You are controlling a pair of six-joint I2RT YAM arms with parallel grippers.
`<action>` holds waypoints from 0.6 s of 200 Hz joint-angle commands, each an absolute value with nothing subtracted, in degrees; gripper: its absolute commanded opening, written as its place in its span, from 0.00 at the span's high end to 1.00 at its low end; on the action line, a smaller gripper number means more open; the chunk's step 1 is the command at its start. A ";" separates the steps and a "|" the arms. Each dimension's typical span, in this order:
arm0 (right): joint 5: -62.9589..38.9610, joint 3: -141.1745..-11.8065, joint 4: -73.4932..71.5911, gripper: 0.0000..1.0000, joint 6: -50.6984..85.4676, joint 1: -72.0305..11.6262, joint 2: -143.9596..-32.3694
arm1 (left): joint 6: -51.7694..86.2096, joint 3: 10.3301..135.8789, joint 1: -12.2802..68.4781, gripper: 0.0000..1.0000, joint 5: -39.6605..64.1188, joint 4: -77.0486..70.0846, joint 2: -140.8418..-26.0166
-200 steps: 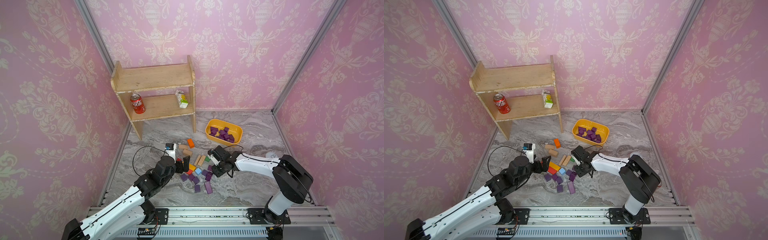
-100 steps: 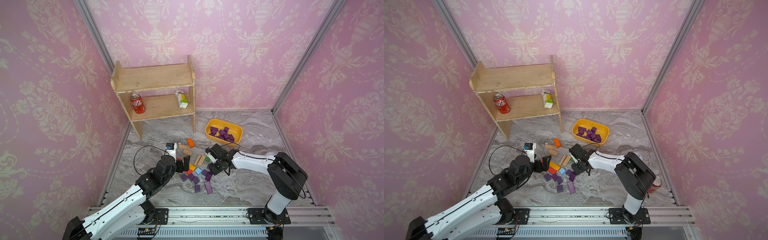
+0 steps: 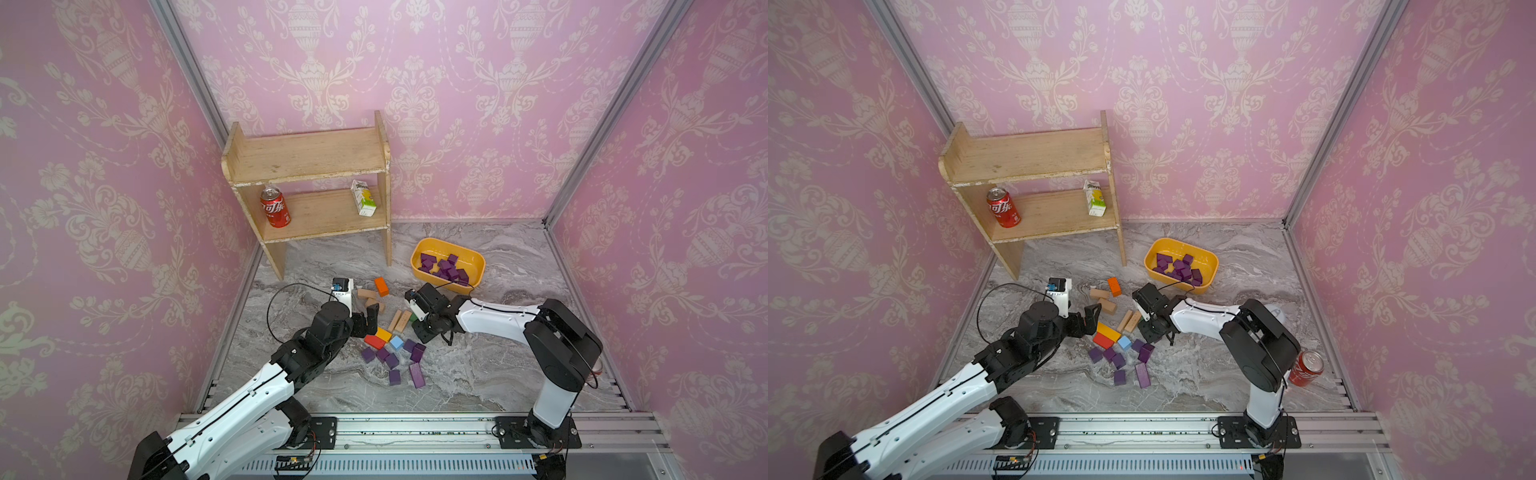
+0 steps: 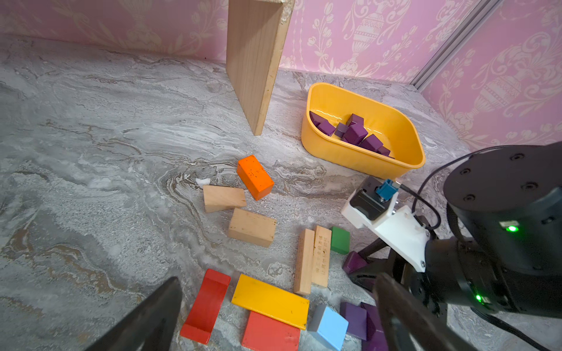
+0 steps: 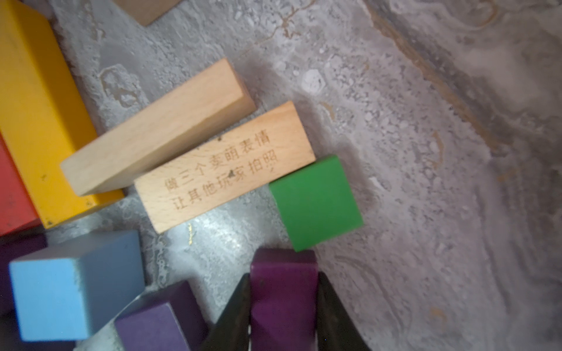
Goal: Pick purple bricks into the storage bin
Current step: Pick up the building block from the center of the board.
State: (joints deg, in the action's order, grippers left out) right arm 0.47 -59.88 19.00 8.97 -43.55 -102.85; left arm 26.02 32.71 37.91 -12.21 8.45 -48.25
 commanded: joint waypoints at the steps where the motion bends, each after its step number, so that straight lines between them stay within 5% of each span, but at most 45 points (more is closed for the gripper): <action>1: 0.70 -58.52 21.20 0.70 9.35 -43.55 -104.68 | 25.35 33.55 37.16 0.01 -10.81 7.85 -48.98; 120: 1.02 -59.83 21.89 0.73 9.99 -38.39 -105.16 | 24.61 32.23 34.39 0.01 -9.01 6.04 -54.18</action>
